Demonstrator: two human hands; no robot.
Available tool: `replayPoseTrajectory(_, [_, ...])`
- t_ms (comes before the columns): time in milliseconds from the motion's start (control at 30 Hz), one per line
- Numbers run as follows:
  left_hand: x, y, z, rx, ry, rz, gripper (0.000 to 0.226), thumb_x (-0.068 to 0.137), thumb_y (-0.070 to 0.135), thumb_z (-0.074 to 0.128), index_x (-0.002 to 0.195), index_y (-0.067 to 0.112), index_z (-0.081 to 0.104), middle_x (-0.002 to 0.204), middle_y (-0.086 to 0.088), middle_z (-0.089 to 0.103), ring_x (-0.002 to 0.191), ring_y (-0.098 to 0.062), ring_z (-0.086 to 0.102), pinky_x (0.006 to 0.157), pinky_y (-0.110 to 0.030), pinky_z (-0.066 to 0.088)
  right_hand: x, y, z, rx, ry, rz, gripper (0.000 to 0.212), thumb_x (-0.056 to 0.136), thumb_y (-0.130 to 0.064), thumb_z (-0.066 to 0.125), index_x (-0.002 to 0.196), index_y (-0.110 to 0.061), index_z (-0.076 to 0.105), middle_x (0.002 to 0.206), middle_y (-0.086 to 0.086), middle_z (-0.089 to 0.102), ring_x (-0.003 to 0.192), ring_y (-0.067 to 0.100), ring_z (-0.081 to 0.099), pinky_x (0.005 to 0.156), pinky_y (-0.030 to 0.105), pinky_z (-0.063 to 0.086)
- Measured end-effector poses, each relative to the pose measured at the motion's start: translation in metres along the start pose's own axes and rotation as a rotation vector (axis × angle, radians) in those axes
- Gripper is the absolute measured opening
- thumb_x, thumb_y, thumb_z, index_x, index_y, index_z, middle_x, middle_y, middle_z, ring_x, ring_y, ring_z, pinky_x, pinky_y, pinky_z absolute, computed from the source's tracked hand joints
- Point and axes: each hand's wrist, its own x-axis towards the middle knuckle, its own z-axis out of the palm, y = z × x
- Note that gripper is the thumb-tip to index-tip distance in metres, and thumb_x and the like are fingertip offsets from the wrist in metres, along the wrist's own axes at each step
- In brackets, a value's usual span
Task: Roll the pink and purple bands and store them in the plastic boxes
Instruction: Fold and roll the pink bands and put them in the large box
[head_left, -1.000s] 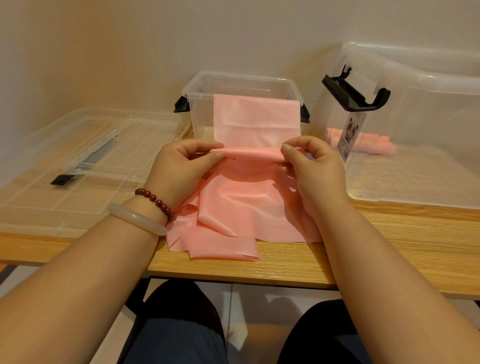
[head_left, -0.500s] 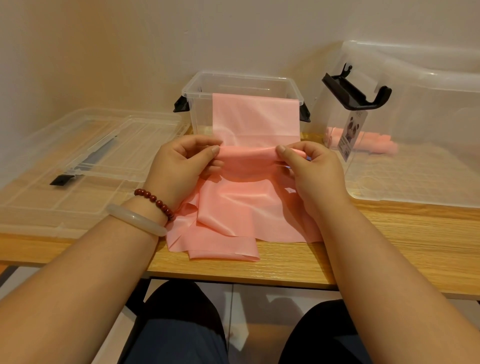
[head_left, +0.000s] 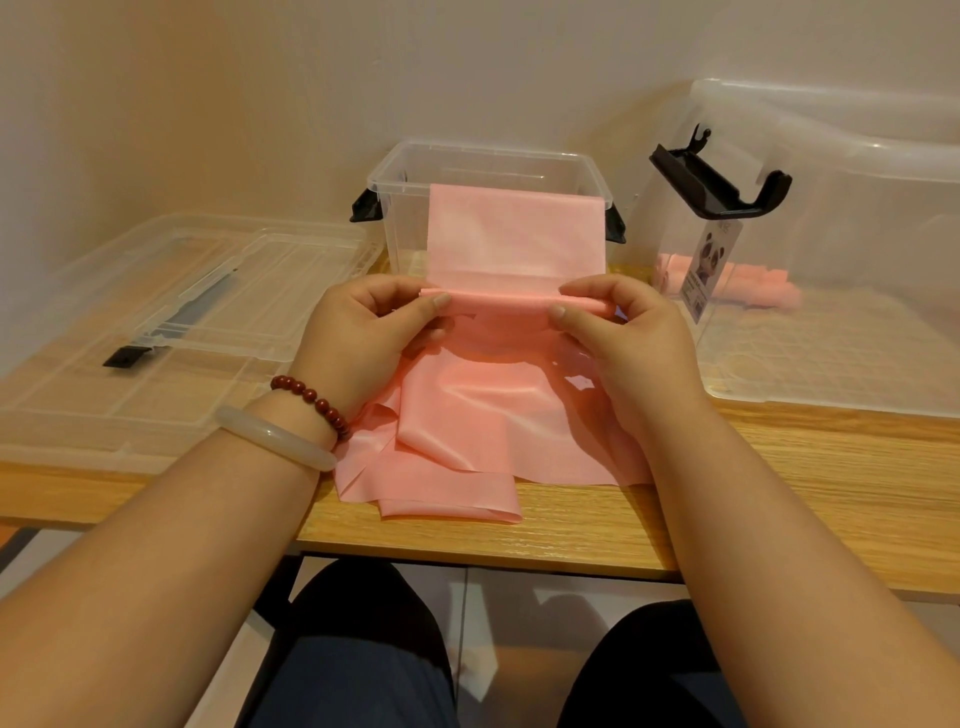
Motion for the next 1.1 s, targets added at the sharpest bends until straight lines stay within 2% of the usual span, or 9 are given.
replayPoseTrajectory(133, [-0.0012, 0.0011, 0.0007, 0.031, 0.005, -0.008, 0.005, 0.088, 0.012, 0.068, 0.087, 0.013, 0.072, 0.071, -0.003, 0.073, 0.065, -0.009, 0.068, 0.063, -0.018, 0.055, 0.0032, 0.0029, 0.0005, -0.043, 0.044, -0.038, 0.001, 0.085, -0.014, 0.074, 0.085, -0.015, 0.073, 0.071, 0.0, 0.068, 0.065, 0.007, 0.062, 0.064, 0.026, 0.054])
replayPoseTrajectory(333, [-0.0014, 0.0034, -0.0022, 0.028, -0.054, 0.014, 0.021, 0.084, 0.003, 0.07, 0.102, 0.015, 0.069, 0.09, -0.011, 0.071, 0.073, -0.014, 0.071, 0.067, -0.021, 0.056, 0.0029, 0.0003, 0.0005, -0.104, 0.03, -0.029, 0.009, 0.088, -0.017, 0.071, 0.091, -0.009, 0.072, 0.074, 0.003, 0.069, 0.059, 0.003, 0.06, 0.059, 0.022, 0.053])
replayPoseTrajectory(500, [-0.002, 0.0018, 0.0001, -0.005, -0.048, 0.008, 0.01, 0.086, 0.004, 0.067, 0.094, 0.008, 0.071, 0.072, -0.006, 0.071, 0.064, -0.012, 0.068, 0.065, -0.022, 0.057, 0.0021, -0.0019, 0.0018, -0.119, 0.031, 0.01, 0.016, 0.089, -0.022, 0.07, 0.093, -0.007, 0.071, 0.069, -0.001, 0.065, 0.052, 0.002, 0.056, 0.054, 0.023, 0.051])
replayPoseTrajectory(600, [-0.0008, 0.001, 0.0008, -0.034, -0.032, -0.011, 0.007, 0.088, 0.004, 0.065, 0.09, 0.007, 0.071, 0.066, -0.006, 0.07, 0.06, -0.012, 0.067, 0.064, -0.022, 0.057, -0.0011, -0.0043, 0.0008, -0.038, -0.014, 0.016, 0.016, 0.086, -0.019, 0.074, 0.1, -0.013, 0.068, 0.082, -0.001, 0.065, 0.062, 0.008, 0.064, 0.059, 0.031, 0.057])
replayPoseTrajectory(667, [-0.0003, 0.001, 0.0008, -0.041, -0.025, -0.017, 0.006, 0.088, 0.004, 0.064, 0.09, 0.006, 0.07, 0.065, -0.006, 0.07, 0.057, -0.012, 0.066, 0.064, -0.024, 0.059, -0.0026, -0.0047, -0.0001, -0.022, -0.044, 0.004, 0.02, 0.084, -0.013, 0.075, 0.103, -0.017, 0.067, 0.089, -0.001, 0.061, 0.065, 0.009, 0.065, 0.057, 0.03, 0.058])
replayPoseTrajectory(767, [-0.0003, 0.001, 0.0013, -0.033, -0.023, -0.021, 0.006, 0.089, 0.006, 0.064, 0.089, 0.005, 0.07, 0.065, -0.007, 0.07, 0.057, -0.013, 0.066, 0.066, -0.026, 0.059, -0.0011, -0.0039, -0.0002, -0.063, -0.013, -0.017, 0.014, 0.086, -0.011, 0.073, 0.1, -0.01, 0.071, 0.081, -0.001, 0.064, 0.061, 0.003, 0.062, 0.058, 0.025, 0.056])
replayPoseTrajectory(867, [-0.0009, 0.0012, 0.0005, -0.007, -0.035, -0.02, 0.007, 0.088, 0.008, 0.066, 0.093, 0.009, 0.071, 0.072, -0.007, 0.072, 0.063, -0.014, 0.068, 0.065, -0.024, 0.058, 0.0016, -0.0028, 0.0002, -0.079, 0.021, -0.025, 0.01, 0.087, -0.013, 0.072, 0.095, -0.008, 0.073, 0.075, -0.002, 0.066, 0.062, 0.0, 0.06, 0.061, 0.022, 0.054])
replayPoseTrajectory(1000, [-0.0001, 0.0002, -0.0023, 0.045, -0.059, 0.004, 0.024, 0.082, 0.005, 0.072, 0.1, 0.021, 0.069, 0.088, -0.002, 0.074, 0.081, -0.016, 0.072, 0.068, -0.025, 0.057, 0.0032, -0.0008, 0.0013, -0.098, 0.032, -0.025, 0.008, 0.089, -0.016, 0.07, 0.092, -0.009, 0.073, 0.069, -0.002, 0.064, 0.059, -0.001, 0.058, 0.062, 0.023, 0.053])
replayPoseTrajectory(1100, [-0.0001, -0.0008, -0.0024, 0.081, -0.032, 0.016, 0.016, 0.082, 0.006, 0.072, 0.094, 0.016, 0.072, 0.085, -0.004, 0.074, 0.081, -0.017, 0.072, 0.073, -0.027, 0.058, 0.0036, -0.0002, 0.0023, -0.115, 0.03, -0.023, 0.011, 0.09, -0.019, 0.069, 0.092, -0.009, 0.072, 0.068, -0.001, 0.063, 0.057, 0.0, 0.056, 0.059, 0.023, 0.052])
